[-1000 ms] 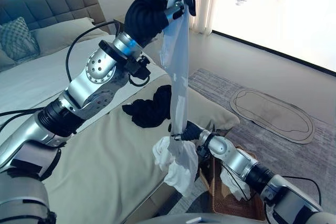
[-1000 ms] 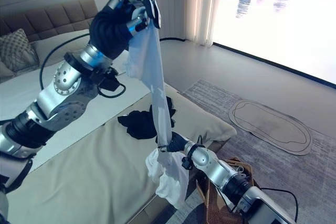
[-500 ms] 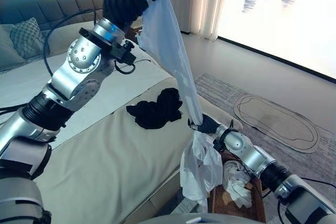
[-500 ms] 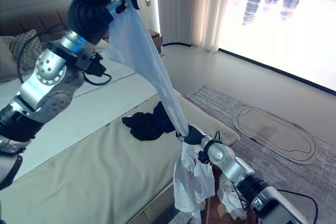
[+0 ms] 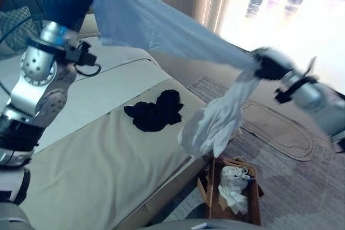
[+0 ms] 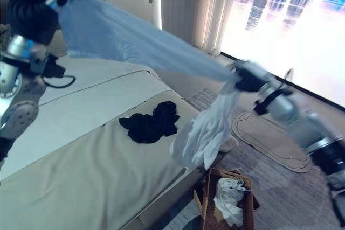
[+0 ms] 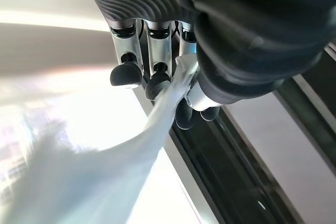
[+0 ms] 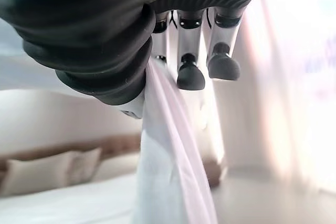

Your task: Pick up clothes into the bucket

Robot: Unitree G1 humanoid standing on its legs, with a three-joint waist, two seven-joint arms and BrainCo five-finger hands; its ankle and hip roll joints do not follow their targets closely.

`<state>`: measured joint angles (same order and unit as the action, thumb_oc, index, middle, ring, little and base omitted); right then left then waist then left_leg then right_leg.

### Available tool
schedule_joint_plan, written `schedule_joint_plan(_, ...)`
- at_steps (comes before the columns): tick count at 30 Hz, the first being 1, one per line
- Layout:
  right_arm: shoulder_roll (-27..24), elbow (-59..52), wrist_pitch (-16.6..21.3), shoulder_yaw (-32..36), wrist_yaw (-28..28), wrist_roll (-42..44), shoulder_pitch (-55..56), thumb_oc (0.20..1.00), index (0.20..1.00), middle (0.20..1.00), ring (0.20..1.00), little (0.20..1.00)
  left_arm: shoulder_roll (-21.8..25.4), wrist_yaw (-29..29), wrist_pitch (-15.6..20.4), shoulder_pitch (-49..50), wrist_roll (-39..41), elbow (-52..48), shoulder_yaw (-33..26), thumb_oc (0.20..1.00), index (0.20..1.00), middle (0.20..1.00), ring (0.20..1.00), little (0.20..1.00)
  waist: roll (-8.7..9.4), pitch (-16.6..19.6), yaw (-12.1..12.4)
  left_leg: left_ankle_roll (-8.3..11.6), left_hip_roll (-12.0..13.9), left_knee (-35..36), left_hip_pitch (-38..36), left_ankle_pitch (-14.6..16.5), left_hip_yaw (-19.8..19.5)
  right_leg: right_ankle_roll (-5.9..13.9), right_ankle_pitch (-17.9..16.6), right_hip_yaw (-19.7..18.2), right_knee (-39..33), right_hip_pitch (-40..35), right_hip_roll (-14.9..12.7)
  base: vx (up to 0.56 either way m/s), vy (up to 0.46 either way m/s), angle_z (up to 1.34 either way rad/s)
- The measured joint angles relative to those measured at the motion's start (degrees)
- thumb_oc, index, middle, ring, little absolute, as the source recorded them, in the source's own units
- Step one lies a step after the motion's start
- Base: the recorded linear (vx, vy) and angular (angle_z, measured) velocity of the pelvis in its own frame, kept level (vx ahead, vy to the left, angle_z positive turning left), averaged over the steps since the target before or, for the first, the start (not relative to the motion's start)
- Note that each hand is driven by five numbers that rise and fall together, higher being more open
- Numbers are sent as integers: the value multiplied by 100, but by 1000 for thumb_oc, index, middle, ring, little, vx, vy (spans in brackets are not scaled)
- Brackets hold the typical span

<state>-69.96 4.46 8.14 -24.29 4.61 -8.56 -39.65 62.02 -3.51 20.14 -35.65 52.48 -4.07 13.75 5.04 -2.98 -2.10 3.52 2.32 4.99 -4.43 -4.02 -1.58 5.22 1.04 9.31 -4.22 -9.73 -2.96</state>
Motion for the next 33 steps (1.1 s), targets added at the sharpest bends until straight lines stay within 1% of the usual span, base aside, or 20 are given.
schedule_joint_plan(3,-243,-8,70,-16,175,-227,-451,200,200,200,200,200,-9,-2,-88,280,-77,159,-82,200,200,200,200,200,177,-4,-9,3,-3,1,-3,3,14,0,0,-14,-1,3,14,2,-3,-1)
schedule_joint_plan(6,-652,-130,191,-142,303,-441,-715,200,200,200,200,200,-77,4,-98,930,-304,199,-676,200,200,200,200,200,275,-26,-4,12,-27,-1,-15,10,71,1,0,-60,-4,10,-18,16,0,-7)
schedule_joint_plan(7,-724,-157,227,-171,316,-474,-759,200,200,200,200,200,-90,5,-102,1012,-378,235,-718,200,200,200,200,200,299,-30,-7,17,-32,0,-22,14,80,1,-1,-70,-1,11,-20,18,-5,-8)
schedule_joint_plan(9,-834,-145,281,-492,365,-561,-1113,200,200,200,200,200,-214,15,-107,1281,-487,271,-892,200,200,200,200,200,369,-55,-3,27,-39,0,-44,23,100,2,-1,-86,-2,-3,-27,14,-3,-6)
schedule_joint_plan(10,-965,-148,306,-849,377,-613,-1486,200,200,200,200,200,-447,23,-113,1535,-572,271,-1081,200,200,200,200,200,403,-82,10,31,-38,0,-62,26,129,6,-3,-110,-4,-6,-30,13,0,-5)
schedule_joint_plan(11,-993,-132,313,-968,406,-660,-1628,200,200,200,200,200,-530,29,-127,1647,-592,268,-1092,200,200,200,200,200,440,-93,13,33,-32,1,-66,29,131,10,-6,-112,-3,-8,-27,13,-1,-6)
schedule_joint_plan(13,-1155,20,355,-1618,476,-711,-2368,200,200,200,200,200,-899,152,-191,2054,-685,270,-1104,200,200,200,200,200,567,-152,9,41,-15,0,-77,35,145,11,-6,-130,-6,-9,-27,12,2,-4)
schedule_joint_plan(15,-1165,150,381,-2074,518,-716,-2874,200,200,200,200,200,-1055,231,-310,2294,-691,298,-1052,200,200,200,200,200,640,-184,3,41,5,0,-80,35,164,18,-11,-170,-15,-1,-17,15,0,-9)
schedule_joint_plan(16,-1175,150,404,-2241,527,-719,-3071,200,200,200,200,200,-1198,273,-330,2420,-700,304,-1050,272,272,272,272,272,686,-175,1,47,7,0,-87,41,169,25,-14,-187,-21,-2,-14,18,3,-9)
schedule_joint_plan(17,-1183,163,407,-2447,541,-724,-3298,200,200,200,200,200,-1516,357,-346,2553,-699,328,-1054,335,335,335,335,335,776,-122,-8,51,0,0,-92,46,173,29,-17,-194,-19,-3,-6,21,3,-5)
schedule_joint_plan(18,-1183,186,409,-2536,561,-724,-3380,200,200,200,200,200,-1658,368,-354,2601,-699,335,-1038,357,357,357,357,357,741,-143,0,51,-10,0,-92,46,174,29,-16,-196,-25,-5,-27,0,0,0)
schedule_joint_plan(20,-1182,277,416,-2908,571,-725,-3707,200,200,200,200,200,-2059,459,-441,2807,-707,421,-991,435,435,435,435,435,768,-139,-3,51,-26,0,-90,46,182,35,-21,-205,-35,-3,-32,0,0,0)
schedule_joint_plan(22,-1183,471,417,-3328,563,-731,-4074,200,200,200,200,200,-2357,452,-505,2910,-787,849,-1027,457,457,457,457,457,762,-142,-3,50,-44,-1,-100,45,193,38,-25,-214,-39,-13,-41,8,3,-2)
schedule_joint_plan(24,-1198,804,417,-3646,564,-765,-4378,200,200,200,200,200,-2572,444,-596,3251,-907,1355,-1039,347,347,347,347,347,781,-133,-9,49,-42,1,-96,46,227,40,-57,-239,-78,-16,-38,17,9,-6)
schedule_joint_plan(25,-1209,916,416,-3886,552,-782,-4588,200,200,200,200,200,-2685,441,-611,3341,-937,1510,-1038,329,329,329,329,329,779,-134,-12,49,-43,1,-97,46,232,42,-64,-244,-86,-17,-41,14,7,-4)
schedule_joint_plan(26,-1214,1075,415,-4075,537,-785,-4750,200,200,200,200,200,-2813,435,-697,3483,-1075,1722,-1026,366,366,366,366,366,763,-146,-11,49,-39,0,-95,46,241,46,-69,-250,-87,-12,-41,0,0,0)
schedule_joint_plan(27,-1220,1163,415,-4229,520,-795,-4871,200,200,200,200,200,-2865,438,-752,3567,-1158,1832,-1014,366,366,366,366,366,763,-146,-12,49,-36,1,-96,46,244,46,-69,-253,-87,-11,-45,0,0,0)
schedule_joint_plan(28,-1239,1276,414,-4410,480,-873,-5032,200,200,200,200,200,-2960,429,-784,3594,-1360,2144,-1006,809,809,809,809,809,745,-159,-5,50,-32,0,-101,45,244,45,-70,-250,-87,-19,-46,0,0,0)
schedule_joint_plan(29,-1252,1315,414,-4482,460,-925,-5140,200,200,200,200,200,-2997,404,-828,3659,-1473,2304,-1008,1000,1000,1000,1000,1000,741,-161,-8,49,-22,1,-99,45,247,40,-74,-252,-87,-15,-44,0,0,0)
schedule_joint_plan(33,-1339,1329,414,-4521,457,-1005,-5257,200,200,200,200,200,-3206,363,-857,3780,-2019,2628,-1030,1000,1000,1000,1000,1000,692,-184,-7,49,-20,1,-107,44,254,32,-80,-253,-87,-22,-45,0,0,0)
